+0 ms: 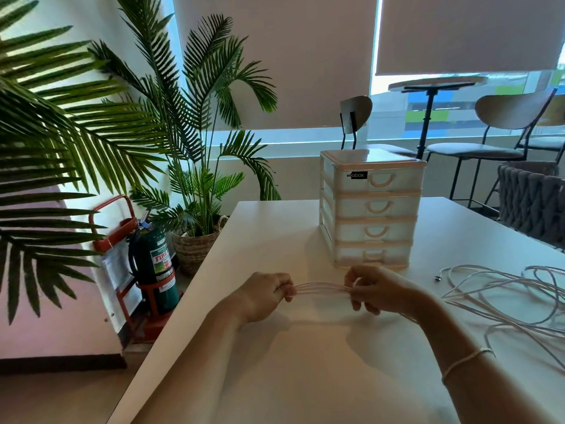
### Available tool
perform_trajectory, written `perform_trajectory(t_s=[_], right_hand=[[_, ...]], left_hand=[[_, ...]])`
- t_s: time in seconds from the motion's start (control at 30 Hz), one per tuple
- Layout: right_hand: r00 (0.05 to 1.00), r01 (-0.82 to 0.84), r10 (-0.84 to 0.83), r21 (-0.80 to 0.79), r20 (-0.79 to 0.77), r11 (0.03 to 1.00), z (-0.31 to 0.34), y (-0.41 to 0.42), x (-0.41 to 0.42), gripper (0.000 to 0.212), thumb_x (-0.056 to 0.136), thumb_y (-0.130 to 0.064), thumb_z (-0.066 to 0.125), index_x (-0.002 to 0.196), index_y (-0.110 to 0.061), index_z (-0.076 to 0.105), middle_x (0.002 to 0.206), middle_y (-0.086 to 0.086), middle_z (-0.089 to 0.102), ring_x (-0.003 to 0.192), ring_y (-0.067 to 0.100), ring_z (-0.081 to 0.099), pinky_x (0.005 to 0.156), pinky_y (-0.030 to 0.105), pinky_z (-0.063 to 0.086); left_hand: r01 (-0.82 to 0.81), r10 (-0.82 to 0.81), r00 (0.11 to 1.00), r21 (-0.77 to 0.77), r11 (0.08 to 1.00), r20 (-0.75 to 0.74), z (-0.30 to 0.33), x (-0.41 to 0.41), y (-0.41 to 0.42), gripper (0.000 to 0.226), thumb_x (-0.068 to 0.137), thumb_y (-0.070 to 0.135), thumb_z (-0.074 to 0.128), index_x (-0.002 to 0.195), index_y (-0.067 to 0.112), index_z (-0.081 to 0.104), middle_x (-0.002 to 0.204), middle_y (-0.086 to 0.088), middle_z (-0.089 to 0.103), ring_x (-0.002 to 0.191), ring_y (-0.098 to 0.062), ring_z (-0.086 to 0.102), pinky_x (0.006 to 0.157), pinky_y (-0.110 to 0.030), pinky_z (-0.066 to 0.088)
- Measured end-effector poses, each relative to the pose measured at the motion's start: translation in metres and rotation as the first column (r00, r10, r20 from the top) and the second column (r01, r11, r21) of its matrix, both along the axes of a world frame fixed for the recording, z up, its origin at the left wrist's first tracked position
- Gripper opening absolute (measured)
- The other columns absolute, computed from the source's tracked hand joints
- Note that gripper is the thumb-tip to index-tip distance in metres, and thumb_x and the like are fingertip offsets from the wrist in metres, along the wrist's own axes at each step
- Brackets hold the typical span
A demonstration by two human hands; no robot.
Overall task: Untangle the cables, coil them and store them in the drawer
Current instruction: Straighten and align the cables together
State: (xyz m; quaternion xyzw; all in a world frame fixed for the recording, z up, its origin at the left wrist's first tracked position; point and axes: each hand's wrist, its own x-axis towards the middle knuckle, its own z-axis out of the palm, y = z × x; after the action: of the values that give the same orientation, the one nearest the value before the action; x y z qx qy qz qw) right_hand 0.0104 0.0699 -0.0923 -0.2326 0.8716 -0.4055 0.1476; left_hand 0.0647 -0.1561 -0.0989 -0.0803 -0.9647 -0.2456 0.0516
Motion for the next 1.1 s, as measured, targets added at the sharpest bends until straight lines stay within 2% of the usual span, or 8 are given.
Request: perform_trajectory(t_s=[0.2, 0.33, 0.5, 0.57, 0.67, 0.8, 0.9, 1.1], right_hand=[[0.912, 0.369, -0.289, 0.272, -0.293, 0.889, 0.002, 0.063, -0.023, 0.034, 0.085, -0.001, 0.053, 0.061, -0.025, 0.054, 0.072, 0.005, 0.064, 0.064, 0.016, 0.058, 0.053, 0.02, 0.043], [0.817, 0.57, -0.372, 0.52, -0.441, 0.636, 0.014, 0.08, -0.02, 0.025, 0.085, -0.022, 0.055, 0.106, -0.035, 0.059, 0.123, 0.0, 0.057, 0.112, 0.022, 0.052, 0.09, 0.035, 0.044], [0.914, 0.289, -0.103, 0.451, -0.393, 0.844, 0.017, 0.025, -0.001, 0.075, 0.065, -0.065, 0.067, 0.13, -0.036, 0.045, 0.136, -0.002, 0.044, 0.125, 0.023, 0.04, 0.107, 0.04, 0.031], [0.911, 0.135, 0.002, 0.304, -0.412, 0.943, 0.014, -0.007, 0.01, 0.067, 0.068, -0.065, 0.063, 0.123, -0.028, 0.056, 0.126, -0.001, 0.055, 0.114, 0.019, 0.052, 0.103, 0.033, 0.036], [0.9, 0.053, 0.076, 0.282, -0.429, 0.958, 0.005, -0.037, 0.022, 0.029, 0.09, -0.034, 0.056, 0.112, -0.017, 0.064, 0.106, 0.004, 0.066, 0.099, 0.02, 0.06, 0.079, 0.023, 0.041], [0.97, 0.039, -0.007, 0.126, -0.243, 0.991, -0.001, -0.036, 0.021, 0.016, 0.092, -0.02, 0.053, 0.098, -0.013, 0.066, 0.071, -0.005, 0.06, 0.066, 0.011, 0.059, 0.052, 0.012, 0.039], [0.995, 0.092, -0.093, -0.047, -0.032, 0.995, -0.002, -0.033, 0.017, 0.009, 0.088, -0.013, 0.06, 0.081, -0.017, 0.064, 0.062, -0.004, 0.063, 0.054, 0.005, 0.057, 0.049, 0.013, 0.038], [0.997, 0.074, -0.071, -0.063, 0.034, 0.995, 0.0, -0.032, 0.019, 0.015, 0.086, -0.003, 0.06, 0.078, -0.015, 0.062, 0.062, -0.005, 0.063, 0.052, 0.009, 0.059, 0.049, 0.016, 0.044]], left_hand=[[-0.033, 0.033, 0.999, -0.001, 0.999, -0.03, 0.0, 0.0, -0.008, 0.025, 0.098, 0.02, 0.043, 0.093, 0.008, 0.064, 0.064, 0.014, 0.044, 0.057, -0.001, 0.039, 0.053, -0.005, 0.033], [-0.042, 0.041, 0.999, -0.022, 0.999, -0.011, 0.0, 0.0, -0.009, 0.026, 0.099, 0.022, 0.041, 0.093, 0.01, 0.063, 0.064, 0.011, 0.045, 0.057, -0.003, 0.039, 0.05, -0.007, 0.031], [-0.025, 0.026, 0.999, -0.051, 0.998, 0.022, 0.002, -0.001, -0.002, 0.027, 0.099, 0.026, 0.04, 0.095, 0.011, 0.063, 0.068, 0.012, 0.045, 0.07, -0.013, 0.044, 0.059, -0.022, 0.028], [-0.027, 0.028, 0.999, -0.052, 0.998, 0.022, 0.001, -0.002, -0.002, 0.027, 0.099, 0.026, 0.04, 0.094, 0.013, 0.062, 0.066, 0.013, 0.044, 0.067, -0.012, 0.043, 0.059, -0.022, 0.028], [-0.03, 0.031, 1.0, -0.051, 0.998, 0.002, 0.0, -0.002, -0.004, 0.026, 0.099, 0.024, 0.041, 0.095, 0.012, 0.063, 0.065, 0.013, 0.044, 0.06, -0.006, 0.04, 0.051, -0.011, 0.03], [-0.026, 0.026, 0.999, -0.018, 0.999, -0.02, 0.0, -0.002, -0.003, 0.025, 0.099, 0.024, 0.042, 0.093, 0.013, 0.064, 0.065, 0.013, 0.045, 0.058, -0.003, 0.04, 0.051, -0.007, 0.032], [-0.023, 0.023, 0.999, 0.019, 1.0, -0.025, 0.0, -0.002, -0.001, 0.024, 0.098, 0.023, 0.043, 0.091, 0.012, 0.064, 0.064, 0.012, 0.045, 0.057, -0.003, 0.04, 0.052, -0.008, 0.033], [0.003, -0.002, 0.998, 0.017, 1.0, -0.057, 0.0, -0.001, 0.003, 0.026, 0.098, 0.023, 0.043, 0.094, 0.008, 0.064, 0.064, 0.015, 0.044, 0.065, -0.013, 0.043, 0.054, -0.011, 0.032]])
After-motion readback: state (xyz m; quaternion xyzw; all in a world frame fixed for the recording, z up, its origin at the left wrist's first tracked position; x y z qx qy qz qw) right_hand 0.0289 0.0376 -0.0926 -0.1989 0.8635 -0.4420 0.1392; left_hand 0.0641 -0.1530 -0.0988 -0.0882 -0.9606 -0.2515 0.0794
